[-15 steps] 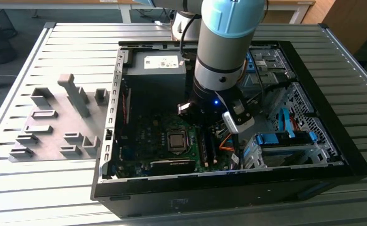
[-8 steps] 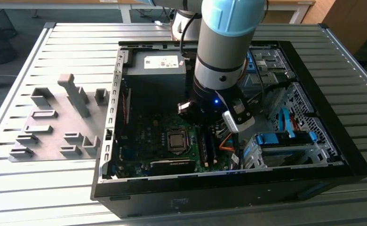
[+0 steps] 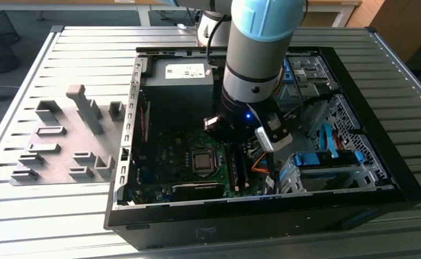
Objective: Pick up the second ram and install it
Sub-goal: 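Insert the second ram into the second slot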
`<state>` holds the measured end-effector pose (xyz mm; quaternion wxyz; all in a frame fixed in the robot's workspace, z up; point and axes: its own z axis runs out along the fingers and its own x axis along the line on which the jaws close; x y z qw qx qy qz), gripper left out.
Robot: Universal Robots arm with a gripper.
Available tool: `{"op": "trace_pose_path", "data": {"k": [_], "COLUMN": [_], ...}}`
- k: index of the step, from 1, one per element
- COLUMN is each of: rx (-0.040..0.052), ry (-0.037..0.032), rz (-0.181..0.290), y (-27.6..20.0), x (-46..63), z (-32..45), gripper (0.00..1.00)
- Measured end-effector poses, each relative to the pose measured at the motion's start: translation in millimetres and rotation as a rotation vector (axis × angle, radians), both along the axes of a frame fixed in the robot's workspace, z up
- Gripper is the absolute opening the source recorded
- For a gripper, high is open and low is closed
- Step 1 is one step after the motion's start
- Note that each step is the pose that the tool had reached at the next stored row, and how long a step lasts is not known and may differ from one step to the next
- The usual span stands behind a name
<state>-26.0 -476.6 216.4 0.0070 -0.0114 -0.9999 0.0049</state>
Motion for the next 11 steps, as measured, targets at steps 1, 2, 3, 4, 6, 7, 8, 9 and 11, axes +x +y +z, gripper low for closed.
{"op": "trace_pose_path", "data": {"k": [1, 2, 3, 4, 6, 7, 8, 9, 11], "rx": [0.0000, 0.0000, 0.0001, 0.0000, 0.0000, -0.0001, 0.0000, 0.0002, 0.0003], "ry": [0.0001, 0.0002, 0.0003, 0.0005, 0.0008, 0.0008, 0.0008, 0.0007, 0.0008], "rz": [0.001, 0.002, 0.004, 0.005, 0.007, 0.007, 0.007, 0.007, 0.006], "y": [0.0, 0.0, 0.0, 0.0, 0.0, 0.0, 0.0, 0.0, -0.1], "x": [0.0, 0.0, 0.0, 0.0, 0.0, 0.0, 0.0, 0.0, 0.0], "z": [-0.2, -0.5, -0.9, -1.3, -1.6, -1.7, -1.7, -1.8, -1.9], "gripper": [0.14, 0.14, 0.14, 0.14, 0.14, 0.14, 0.14, 0.14, 0.14]}}
